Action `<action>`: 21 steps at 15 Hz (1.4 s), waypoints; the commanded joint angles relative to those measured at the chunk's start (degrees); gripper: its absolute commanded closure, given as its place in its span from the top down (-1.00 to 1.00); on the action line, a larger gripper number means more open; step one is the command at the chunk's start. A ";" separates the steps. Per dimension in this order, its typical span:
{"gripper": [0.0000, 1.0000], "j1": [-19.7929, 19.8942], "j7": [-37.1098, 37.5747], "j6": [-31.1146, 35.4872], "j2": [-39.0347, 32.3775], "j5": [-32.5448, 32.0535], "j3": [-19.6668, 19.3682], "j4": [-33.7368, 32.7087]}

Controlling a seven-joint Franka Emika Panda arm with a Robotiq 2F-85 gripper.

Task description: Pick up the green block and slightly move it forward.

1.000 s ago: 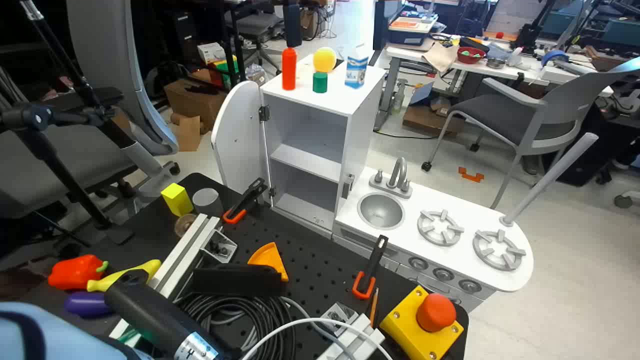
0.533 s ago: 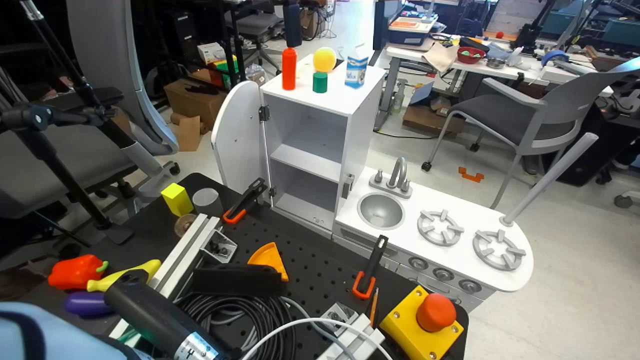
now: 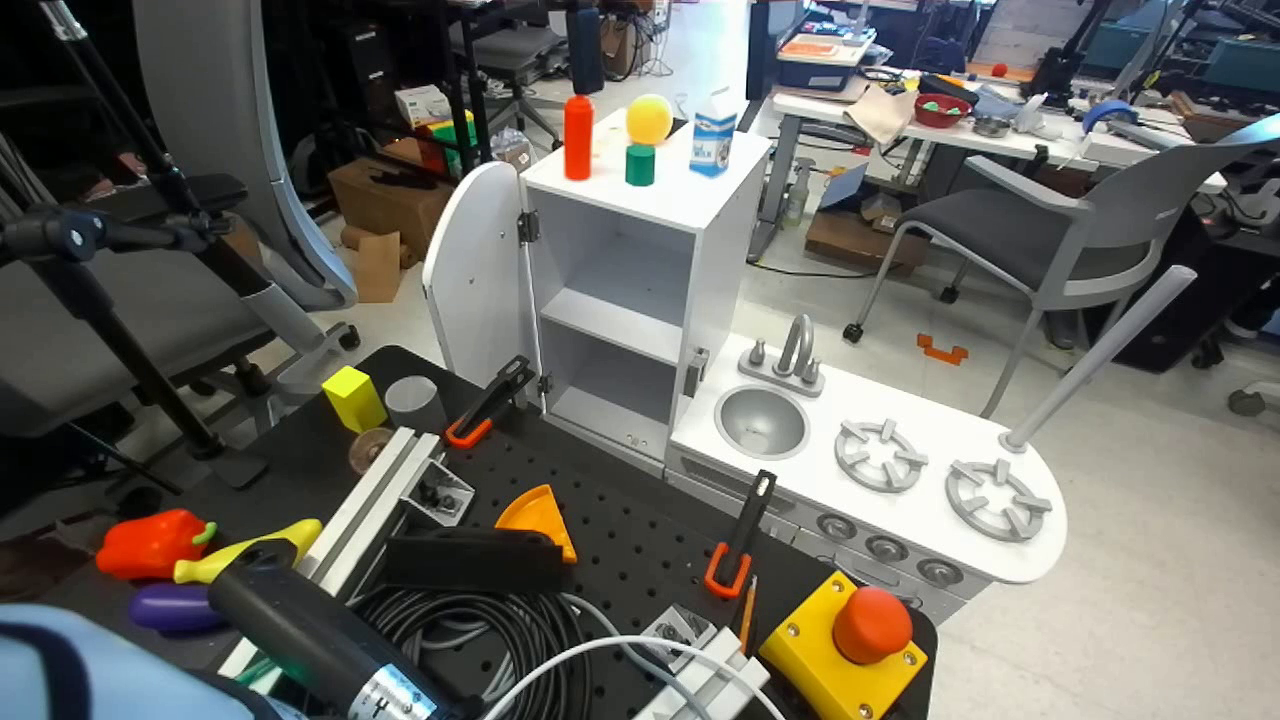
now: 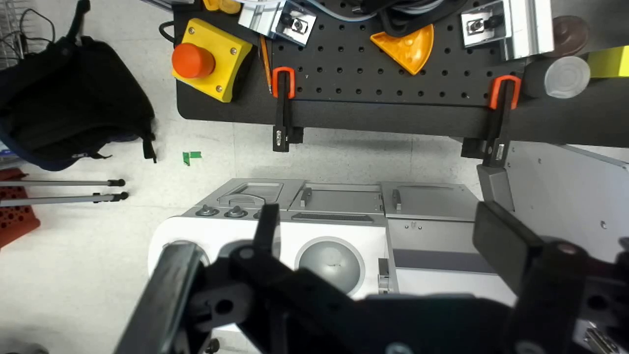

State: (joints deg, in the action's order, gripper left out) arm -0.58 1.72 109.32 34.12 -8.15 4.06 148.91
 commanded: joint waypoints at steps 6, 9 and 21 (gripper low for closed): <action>1.00 -0.39 0.18 -0.13 -0.03 -0.17 -0.34 -0.09; 1.00 -0.39 0.18 -0.13 -0.03 -0.17 -0.34 -0.09; 1.00 -0.33 -0.24 0.76 -2.01 0.03 -0.71 -1.42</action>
State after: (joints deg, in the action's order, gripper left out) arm -0.58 1.75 109.32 34.11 -8.15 4.06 148.92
